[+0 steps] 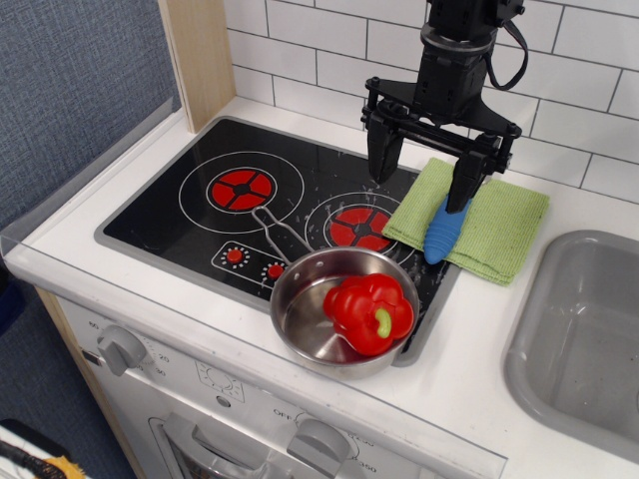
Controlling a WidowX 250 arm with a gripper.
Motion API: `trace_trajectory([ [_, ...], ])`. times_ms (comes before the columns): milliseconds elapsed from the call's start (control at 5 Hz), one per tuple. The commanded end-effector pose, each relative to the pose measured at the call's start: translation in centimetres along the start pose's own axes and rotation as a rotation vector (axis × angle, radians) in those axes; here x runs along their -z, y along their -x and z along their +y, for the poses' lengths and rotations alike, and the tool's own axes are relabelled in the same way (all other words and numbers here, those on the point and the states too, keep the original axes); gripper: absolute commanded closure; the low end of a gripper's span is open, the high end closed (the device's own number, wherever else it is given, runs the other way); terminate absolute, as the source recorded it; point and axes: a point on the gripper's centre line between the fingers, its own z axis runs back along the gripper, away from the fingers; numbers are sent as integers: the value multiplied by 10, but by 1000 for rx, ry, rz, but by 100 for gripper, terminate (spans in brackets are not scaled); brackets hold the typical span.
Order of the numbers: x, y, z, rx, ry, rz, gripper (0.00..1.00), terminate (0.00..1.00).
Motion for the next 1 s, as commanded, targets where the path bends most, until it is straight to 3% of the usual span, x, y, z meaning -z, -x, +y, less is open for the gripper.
trace_trajectory([
  [0, 0, 0, 0, 0, 0, 0, 0, 0],
  [400, -22, 38, -7, 11, 3, -91, 0, 0],
  [800, -18, 89, -23, 100, 6, -109, 0, 0],
])
